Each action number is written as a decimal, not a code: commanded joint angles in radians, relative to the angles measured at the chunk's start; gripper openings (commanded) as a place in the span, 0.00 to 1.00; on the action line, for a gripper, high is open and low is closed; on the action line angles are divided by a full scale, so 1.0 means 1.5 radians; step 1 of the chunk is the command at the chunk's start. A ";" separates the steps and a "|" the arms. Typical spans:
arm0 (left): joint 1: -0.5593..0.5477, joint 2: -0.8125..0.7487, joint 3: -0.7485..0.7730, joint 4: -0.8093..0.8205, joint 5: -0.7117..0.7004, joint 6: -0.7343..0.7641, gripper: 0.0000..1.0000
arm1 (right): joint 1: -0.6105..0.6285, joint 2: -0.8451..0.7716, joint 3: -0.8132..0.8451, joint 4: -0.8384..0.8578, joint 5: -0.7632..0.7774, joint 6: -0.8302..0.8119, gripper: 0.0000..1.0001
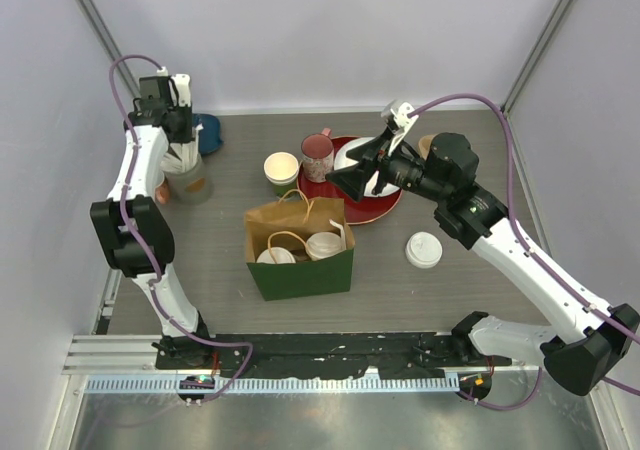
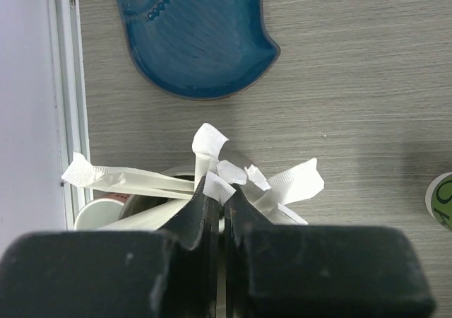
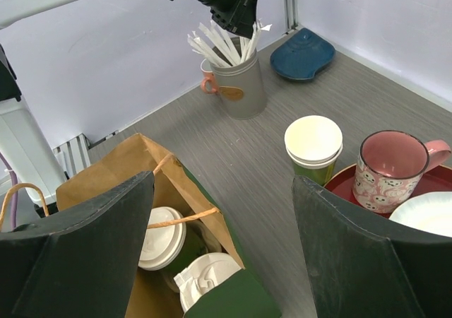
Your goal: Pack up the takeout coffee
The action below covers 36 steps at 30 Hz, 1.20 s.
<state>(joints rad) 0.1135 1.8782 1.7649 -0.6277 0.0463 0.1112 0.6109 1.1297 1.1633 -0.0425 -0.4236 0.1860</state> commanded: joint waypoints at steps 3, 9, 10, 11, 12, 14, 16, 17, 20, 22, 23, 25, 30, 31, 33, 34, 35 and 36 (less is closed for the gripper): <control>0.004 -0.027 0.020 0.011 0.006 -0.003 0.00 | -0.003 0.003 0.021 0.012 0.004 -0.009 0.84; 0.004 -0.086 0.027 -0.048 -0.001 -0.001 0.00 | -0.002 0.006 0.013 0.015 -0.007 -0.019 0.84; 0.004 -0.094 0.025 -0.052 -0.004 -0.002 0.00 | -0.002 0.007 0.015 0.018 -0.010 -0.022 0.84; 0.005 -0.103 0.025 -0.063 -0.008 -0.001 0.00 | -0.002 0.011 0.017 0.020 -0.014 -0.027 0.84; 0.007 -0.117 0.024 -0.067 -0.012 -0.001 0.00 | -0.003 0.016 0.026 0.019 -0.024 -0.031 0.84; 0.009 -0.133 0.027 -0.077 -0.014 -0.005 0.00 | -0.003 0.033 0.043 0.009 -0.037 -0.045 0.84; 0.013 -0.156 0.032 -0.085 -0.018 -0.006 0.00 | -0.003 0.052 0.069 -0.010 -0.049 -0.055 0.84; 0.014 -0.161 0.034 -0.094 -0.017 -0.006 0.00 | -0.004 0.057 0.076 -0.015 -0.050 -0.060 0.84; 0.019 -0.179 0.043 -0.109 -0.010 -0.005 0.00 | -0.003 0.066 0.082 -0.016 -0.055 -0.066 0.84; 0.024 -0.185 0.045 -0.116 -0.003 -0.005 0.00 | -0.003 0.068 0.082 -0.015 -0.056 -0.067 0.84; 0.025 -0.187 0.046 -0.120 0.001 -0.005 0.00 | -0.003 0.066 0.081 -0.015 -0.055 -0.067 0.84; 0.027 -0.184 0.057 -0.122 0.007 -0.006 0.00 | -0.004 0.063 0.076 -0.015 -0.051 -0.068 0.84; 0.033 -0.173 0.113 -0.144 0.030 -0.015 0.00 | -0.004 0.055 0.066 -0.015 -0.042 -0.072 0.84; 0.033 -0.173 0.131 -0.142 0.032 -0.020 0.00 | -0.003 0.055 0.065 -0.015 -0.042 -0.076 0.84; 0.033 -0.176 0.153 -0.141 0.052 -0.028 0.00 | -0.004 0.058 0.066 -0.014 -0.040 -0.077 0.84; 0.033 -0.179 0.175 -0.140 0.063 -0.034 0.00 | -0.004 0.062 0.069 -0.014 -0.041 -0.078 0.84; 0.033 -0.181 0.189 -0.139 0.072 -0.046 0.00 | -0.005 0.065 0.072 -0.013 -0.044 -0.078 0.84; 0.032 -0.184 0.202 -0.139 0.096 -0.053 0.00 | -0.004 0.067 0.074 -0.013 -0.046 -0.079 0.84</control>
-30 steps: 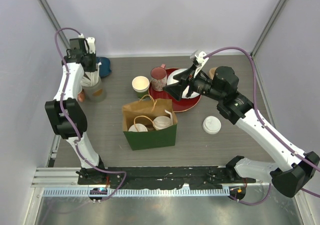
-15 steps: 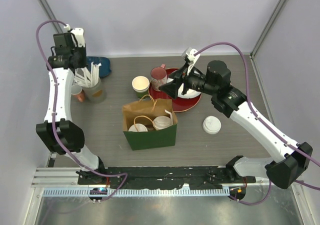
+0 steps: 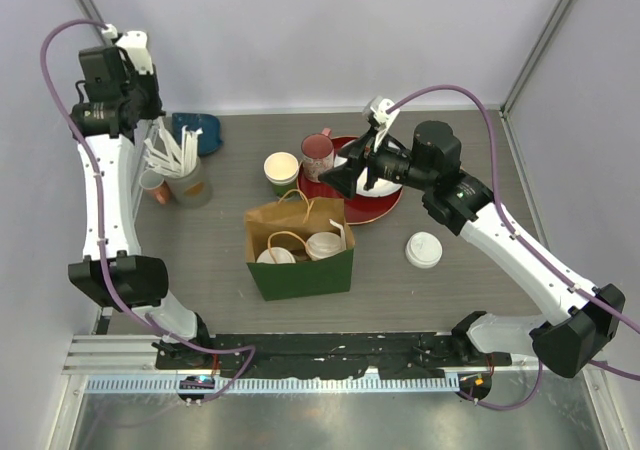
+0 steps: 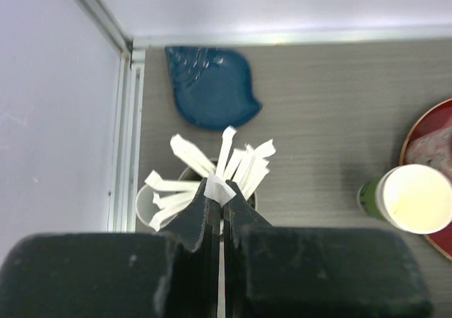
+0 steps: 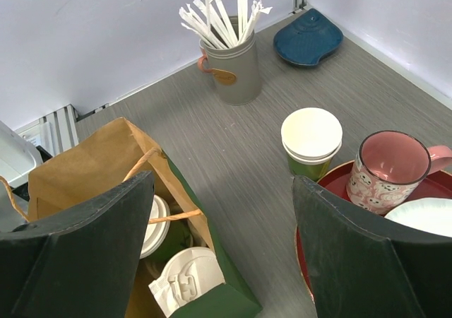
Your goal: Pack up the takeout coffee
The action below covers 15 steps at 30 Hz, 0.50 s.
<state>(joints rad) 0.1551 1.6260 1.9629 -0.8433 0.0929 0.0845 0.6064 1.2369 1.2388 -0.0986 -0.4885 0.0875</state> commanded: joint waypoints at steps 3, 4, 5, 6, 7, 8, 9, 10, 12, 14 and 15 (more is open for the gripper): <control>0.005 -0.024 0.119 -0.001 0.102 -0.047 0.00 | -0.001 0.003 0.027 0.025 -0.008 -0.017 0.84; 0.005 -0.026 0.137 -0.003 0.114 -0.051 0.00 | -0.001 0.005 0.027 0.026 -0.008 -0.017 0.84; 0.004 -0.029 0.145 -0.010 0.120 -0.053 0.00 | -0.002 0.005 0.028 0.025 -0.009 -0.019 0.84; 0.005 -0.033 0.164 -0.016 0.126 -0.069 0.00 | -0.002 0.007 0.028 0.026 -0.010 -0.021 0.84; 0.005 -0.035 0.175 -0.030 0.157 -0.076 0.00 | -0.003 0.007 0.028 0.026 -0.010 -0.022 0.84; 0.005 -0.039 0.188 -0.037 0.184 -0.082 0.00 | -0.003 0.008 0.028 0.025 -0.009 -0.022 0.84; 0.004 -0.050 0.204 -0.039 0.217 -0.107 0.00 | -0.004 0.008 0.028 0.026 -0.009 -0.023 0.84; 0.003 -0.057 0.206 -0.038 0.305 -0.124 0.00 | -0.005 0.008 0.028 0.026 -0.009 -0.024 0.84; -0.009 -0.075 0.202 -0.039 0.413 -0.155 0.00 | -0.006 0.009 0.026 0.032 -0.004 -0.020 0.84; -0.049 -0.102 0.184 -0.050 0.517 -0.156 0.00 | -0.006 0.010 0.017 0.055 0.003 -0.013 0.84; -0.067 -0.112 0.161 -0.061 0.537 -0.150 0.00 | -0.006 0.012 0.014 0.063 0.005 -0.008 0.84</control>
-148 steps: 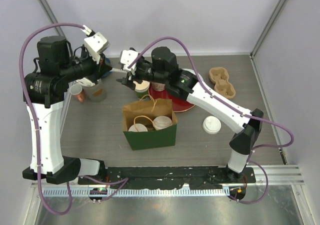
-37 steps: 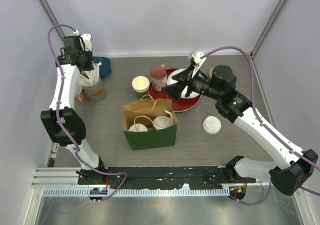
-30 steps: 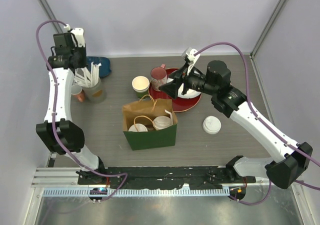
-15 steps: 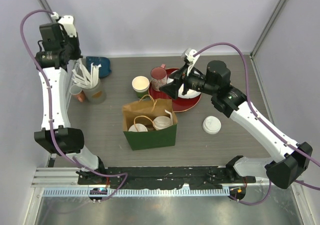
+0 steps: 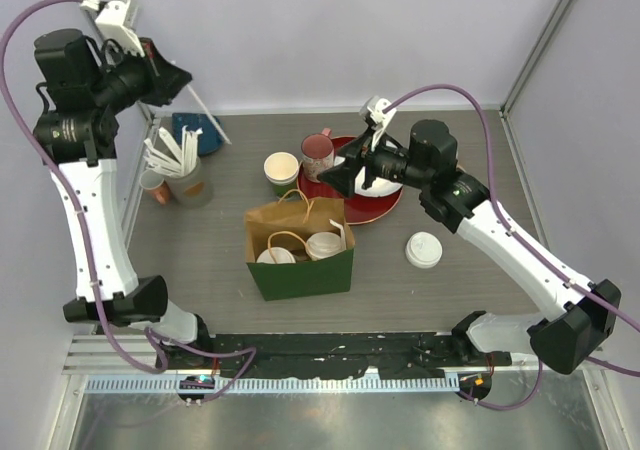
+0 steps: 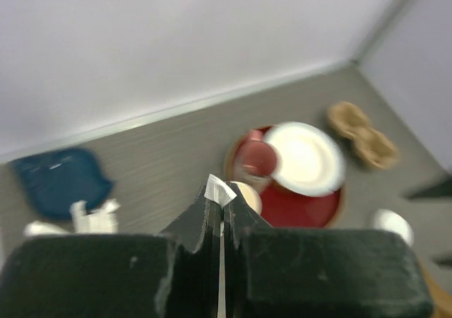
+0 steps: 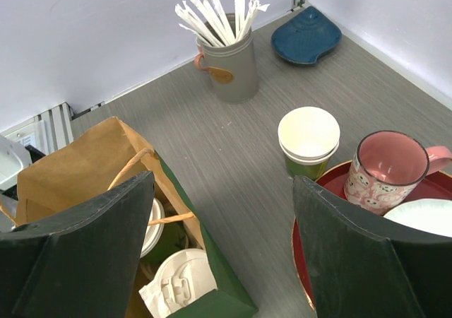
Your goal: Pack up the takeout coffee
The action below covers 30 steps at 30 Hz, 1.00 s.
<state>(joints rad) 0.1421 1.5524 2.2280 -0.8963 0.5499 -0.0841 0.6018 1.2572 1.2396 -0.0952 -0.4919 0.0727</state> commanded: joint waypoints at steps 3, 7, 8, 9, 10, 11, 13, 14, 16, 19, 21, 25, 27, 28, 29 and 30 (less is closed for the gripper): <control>-0.081 -0.085 -0.044 -0.060 0.342 -0.032 0.00 | -0.004 0.016 0.025 0.079 0.000 0.006 0.84; -0.081 -0.099 -0.044 -0.079 0.383 -0.045 0.00 | -0.005 0.030 0.037 0.077 -0.019 0.014 0.84; -0.081 -0.103 -0.047 -0.085 0.385 -0.045 0.00 | -0.005 0.030 0.037 0.077 -0.019 0.015 0.84; -0.081 -0.104 -0.055 -0.089 0.393 -0.045 0.00 | -0.004 0.029 0.036 0.077 -0.019 0.016 0.84; -0.081 -0.104 -0.059 -0.102 0.396 -0.045 0.00 | -0.005 0.029 0.035 0.077 -0.019 0.018 0.84; -0.081 -0.105 -0.063 -0.109 0.401 -0.044 0.00 | -0.004 0.028 0.034 0.076 -0.020 0.021 0.84; -0.081 -0.099 -0.067 -0.137 0.416 -0.040 0.00 | -0.005 0.026 0.034 0.068 -0.025 0.023 0.84; -0.081 -0.098 -0.067 -0.144 0.419 -0.034 0.00 | -0.004 0.024 0.034 0.069 -0.026 0.024 0.84; -0.081 -0.099 -0.071 -0.170 0.421 -0.020 0.00 | -0.004 0.014 0.029 0.046 -0.028 0.024 0.84; -0.089 -0.130 -0.135 -0.150 0.369 0.006 0.00 | -0.005 -0.002 0.003 0.044 -0.022 0.019 0.84; -0.121 -0.159 -0.208 -0.123 0.298 0.037 0.00 | -0.004 -0.015 -0.007 0.046 -0.014 0.021 0.84; -0.199 -0.221 -0.370 0.017 0.234 -0.014 0.00 | -0.005 -0.022 -0.010 0.046 -0.015 0.029 0.84; -0.211 -0.251 -0.474 0.148 0.236 -0.064 0.00 | -0.004 -0.025 -0.008 0.043 -0.015 0.031 0.84; -0.213 -0.287 -0.506 0.200 0.237 -0.107 0.00 | -0.005 -0.027 -0.008 0.042 -0.014 0.035 0.84; -0.213 -0.308 -0.567 0.252 0.229 -0.125 0.00 | -0.004 -0.030 -0.009 0.042 -0.013 0.036 0.84; -0.213 -0.325 -0.593 0.342 0.225 -0.138 0.00 | -0.005 -0.038 -0.012 0.039 -0.012 0.038 0.83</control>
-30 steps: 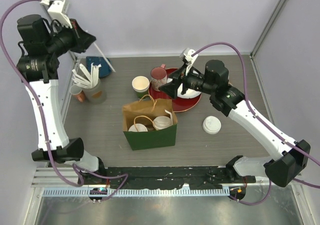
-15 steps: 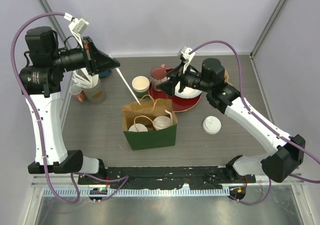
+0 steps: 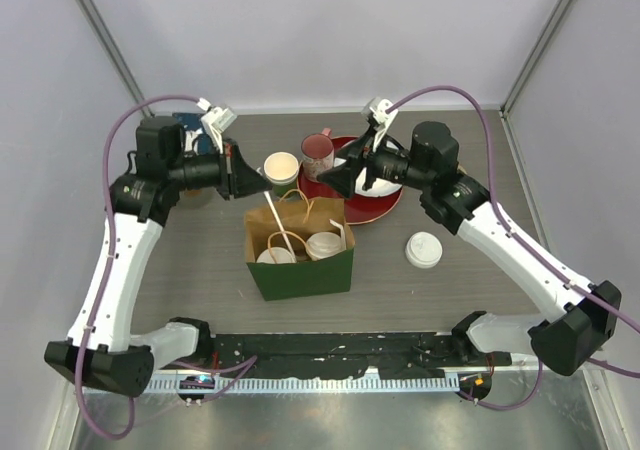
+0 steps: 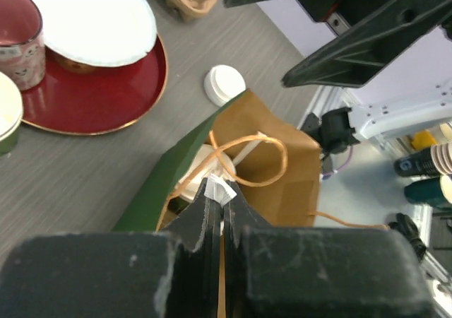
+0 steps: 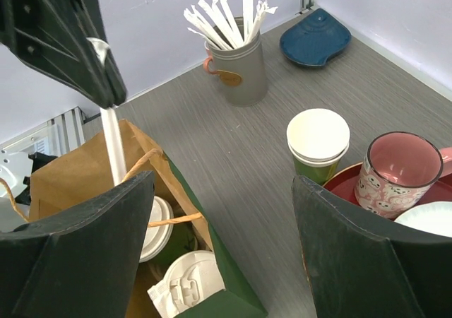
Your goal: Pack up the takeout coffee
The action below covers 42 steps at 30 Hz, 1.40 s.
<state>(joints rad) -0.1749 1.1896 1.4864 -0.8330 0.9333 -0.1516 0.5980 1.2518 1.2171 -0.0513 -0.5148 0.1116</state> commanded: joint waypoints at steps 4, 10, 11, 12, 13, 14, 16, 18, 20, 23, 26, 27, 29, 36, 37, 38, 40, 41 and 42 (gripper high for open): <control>-0.005 -0.106 -0.165 0.385 -0.027 -0.141 0.00 | -0.003 -0.060 -0.021 0.011 0.028 0.028 0.83; -0.053 -0.118 -0.252 0.480 -0.052 -0.148 0.00 | -0.002 -0.095 -0.048 0.028 0.044 0.055 0.83; -0.059 -0.118 -0.260 0.502 -0.053 -0.147 0.00 | -0.002 -0.097 -0.048 0.022 0.048 0.060 0.83; -0.069 -0.116 -0.265 0.507 -0.052 -0.145 0.00 | -0.002 -0.099 -0.048 0.019 0.049 0.061 0.84; -0.074 -0.113 -0.272 0.508 -0.050 -0.142 0.00 | -0.002 -0.105 -0.048 0.017 0.052 0.060 0.83; -0.082 -0.111 -0.276 0.509 -0.047 -0.129 0.00 | -0.003 -0.108 -0.050 0.014 0.056 0.060 0.83; -0.088 -0.112 -0.291 0.513 -0.049 -0.116 0.03 | -0.003 -0.116 -0.054 0.014 0.060 0.062 0.83; -0.091 -0.116 -0.299 0.518 -0.046 -0.103 0.20 | -0.002 -0.117 -0.058 0.018 0.060 0.064 0.83; -0.091 -0.121 -0.296 0.506 -0.040 -0.095 0.60 | -0.002 -0.115 -0.059 0.017 0.058 0.067 0.83; -0.091 -0.134 -0.270 0.448 -0.076 -0.047 1.00 | -0.003 -0.108 -0.059 0.017 0.053 0.070 0.83; -0.089 -0.145 -0.237 0.387 -0.129 0.004 1.00 | -0.002 -0.100 -0.058 0.023 0.046 0.069 0.83; -0.088 -0.147 -0.220 0.374 -0.141 0.016 1.00 | -0.002 -0.098 -0.056 0.024 0.045 0.067 0.83; -0.081 -0.150 -0.207 0.353 -0.196 0.013 1.00 | -0.002 -0.092 -0.053 0.023 0.039 0.065 0.84; -0.015 -0.150 -0.168 0.318 -0.316 -0.015 1.00 | -0.002 -0.073 -0.045 0.030 0.030 0.054 0.83; -0.007 -0.150 -0.166 0.302 -0.336 -0.023 1.00 | -0.002 -0.069 -0.045 0.029 0.031 0.052 0.84; 0.009 -0.147 -0.165 0.297 -0.355 -0.041 1.00 | -0.002 -0.068 -0.045 0.027 0.042 0.048 0.84; 0.027 -0.144 -0.177 0.295 -0.449 -0.057 1.00 | -0.003 -0.062 -0.045 0.011 0.071 0.045 0.84; 0.040 -0.140 -0.184 0.295 -0.498 -0.062 1.00 | -0.004 -0.060 -0.044 0.003 0.092 0.040 0.84; 0.047 -0.129 -0.196 0.295 -0.570 -0.064 1.00 | -0.007 -0.058 -0.041 -0.009 0.141 0.040 0.84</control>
<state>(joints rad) -0.1528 0.9714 1.2072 -0.3653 0.4011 -0.2050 0.5980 1.1580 1.1282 -0.0620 -0.4377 0.1951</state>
